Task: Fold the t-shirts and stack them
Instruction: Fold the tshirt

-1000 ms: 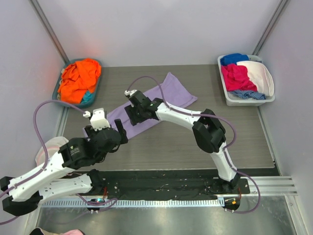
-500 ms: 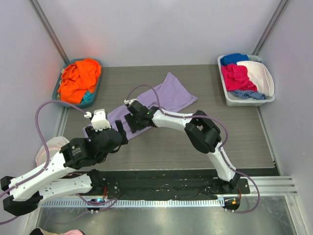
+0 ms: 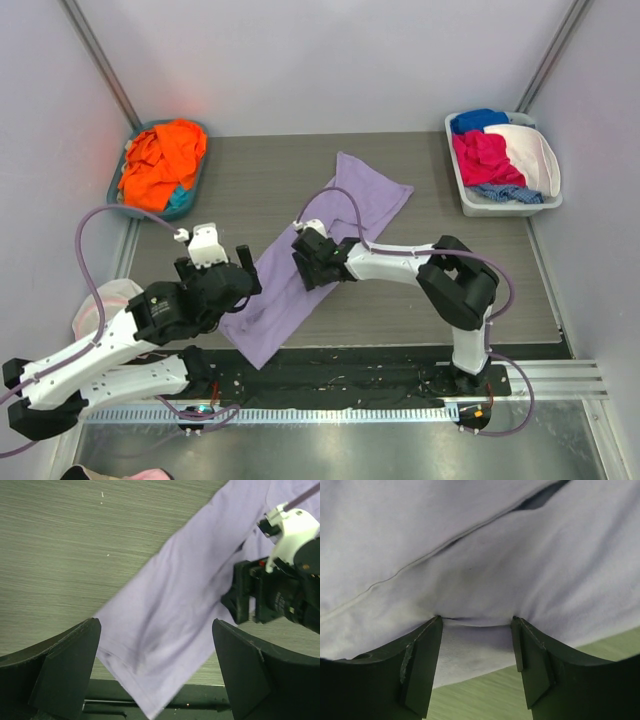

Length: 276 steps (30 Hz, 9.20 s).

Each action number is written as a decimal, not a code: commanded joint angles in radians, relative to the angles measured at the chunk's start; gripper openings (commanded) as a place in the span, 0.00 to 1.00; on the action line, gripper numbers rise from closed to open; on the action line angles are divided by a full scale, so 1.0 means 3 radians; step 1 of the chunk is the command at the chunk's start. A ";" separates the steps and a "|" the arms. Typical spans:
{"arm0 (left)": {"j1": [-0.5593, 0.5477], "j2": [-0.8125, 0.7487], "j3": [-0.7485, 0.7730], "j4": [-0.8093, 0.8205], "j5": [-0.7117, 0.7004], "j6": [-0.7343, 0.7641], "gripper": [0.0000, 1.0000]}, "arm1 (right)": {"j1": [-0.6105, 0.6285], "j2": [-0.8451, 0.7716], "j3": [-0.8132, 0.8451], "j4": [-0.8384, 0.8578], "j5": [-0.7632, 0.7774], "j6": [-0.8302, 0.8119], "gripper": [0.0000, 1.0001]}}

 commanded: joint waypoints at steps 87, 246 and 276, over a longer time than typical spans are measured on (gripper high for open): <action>0.2794 0.5112 0.3104 0.2237 0.2701 0.1529 0.99 | -0.0233 -0.2572 -0.1299 -0.0964 0.0669 0.0789 0.84; -0.0407 0.0709 -0.1636 0.1505 0.1167 -0.1119 0.00 | 0.0196 -0.1442 -0.1739 -0.0201 0.0377 0.1500 0.05; -0.0453 0.0218 -0.0727 0.0509 0.0375 -0.0981 0.81 | -0.0237 -0.2061 -0.0722 -0.0974 0.0792 0.0837 0.63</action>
